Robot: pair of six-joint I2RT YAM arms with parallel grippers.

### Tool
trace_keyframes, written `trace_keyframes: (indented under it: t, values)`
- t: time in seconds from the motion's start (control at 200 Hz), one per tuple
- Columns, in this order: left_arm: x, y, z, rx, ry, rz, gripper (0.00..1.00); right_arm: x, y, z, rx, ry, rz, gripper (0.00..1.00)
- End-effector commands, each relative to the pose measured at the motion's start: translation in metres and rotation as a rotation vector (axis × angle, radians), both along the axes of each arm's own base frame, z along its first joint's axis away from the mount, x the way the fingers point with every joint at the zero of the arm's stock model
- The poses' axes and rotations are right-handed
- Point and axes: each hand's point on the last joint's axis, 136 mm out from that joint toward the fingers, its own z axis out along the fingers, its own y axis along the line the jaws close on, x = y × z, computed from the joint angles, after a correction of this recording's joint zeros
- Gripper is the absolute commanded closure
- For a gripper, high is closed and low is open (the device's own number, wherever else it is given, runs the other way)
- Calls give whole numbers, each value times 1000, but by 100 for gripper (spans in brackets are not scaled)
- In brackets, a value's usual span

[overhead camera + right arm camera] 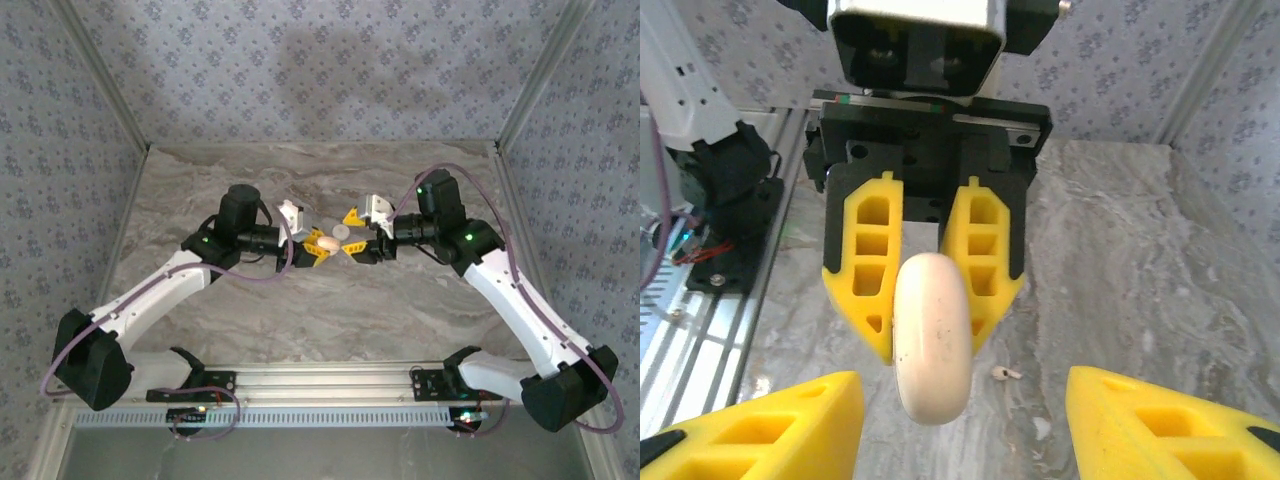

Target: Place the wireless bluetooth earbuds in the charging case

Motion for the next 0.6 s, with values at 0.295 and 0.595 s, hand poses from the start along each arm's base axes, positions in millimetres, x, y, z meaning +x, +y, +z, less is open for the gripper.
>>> trace_keyframes:
  t: [0.295, 0.595]
  values:
    - [-10, -2, 38, -134, -28, -53, 81, 1, 11, 8, 73, 71, 63, 42]
    - [-12, -3, 37, -131, -19, -64, 81, 16, 8, 13, 88, 59, 9, 41]
